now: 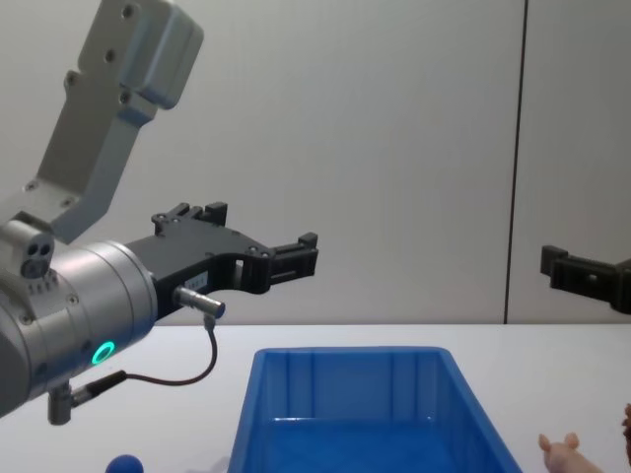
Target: Pick up the two dolls from the table and place them into the box.
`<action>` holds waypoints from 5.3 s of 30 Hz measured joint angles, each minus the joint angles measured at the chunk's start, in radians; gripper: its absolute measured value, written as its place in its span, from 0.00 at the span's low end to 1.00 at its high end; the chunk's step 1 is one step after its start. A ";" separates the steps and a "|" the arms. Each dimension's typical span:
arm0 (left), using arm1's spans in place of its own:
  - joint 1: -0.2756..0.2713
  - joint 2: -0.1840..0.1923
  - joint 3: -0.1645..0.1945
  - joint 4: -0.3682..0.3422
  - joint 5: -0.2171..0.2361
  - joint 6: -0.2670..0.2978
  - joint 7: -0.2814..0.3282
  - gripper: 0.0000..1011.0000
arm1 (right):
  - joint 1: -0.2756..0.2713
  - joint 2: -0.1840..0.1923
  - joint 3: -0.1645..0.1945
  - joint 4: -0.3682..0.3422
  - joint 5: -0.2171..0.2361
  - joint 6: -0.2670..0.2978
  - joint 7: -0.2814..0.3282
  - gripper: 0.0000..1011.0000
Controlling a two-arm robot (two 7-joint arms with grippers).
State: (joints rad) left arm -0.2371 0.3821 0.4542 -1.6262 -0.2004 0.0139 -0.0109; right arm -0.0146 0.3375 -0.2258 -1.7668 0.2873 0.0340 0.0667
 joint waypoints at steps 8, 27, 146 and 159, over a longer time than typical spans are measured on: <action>0.000 0.000 0.000 0.000 0.000 0.000 0.000 0.99 | 0.000 0.000 0.000 0.000 0.000 0.000 0.000 0.99; 0.000 0.000 0.000 0.000 0.000 0.000 0.000 0.99 | 0.000 0.000 0.000 0.000 0.000 0.000 0.000 0.99; 0.000 0.000 0.000 0.000 0.000 0.000 0.000 0.99 | 0.472 -0.219 -0.007 0.309 -0.220 0.400 -0.016 0.99; 0.000 0.000 0.000 0.000 0.000 0.000 0.000 0.99 | 0.425 -0.200 0.001 0.251 -0.211 0.491 -0.018 0.99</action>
State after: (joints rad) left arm -0.2371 0.3821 0.4542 -1.6262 -0.2004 0.0138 -0.0109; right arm 0.4104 0.1376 -0.2250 -1.5155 0.0760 0.5253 0.0487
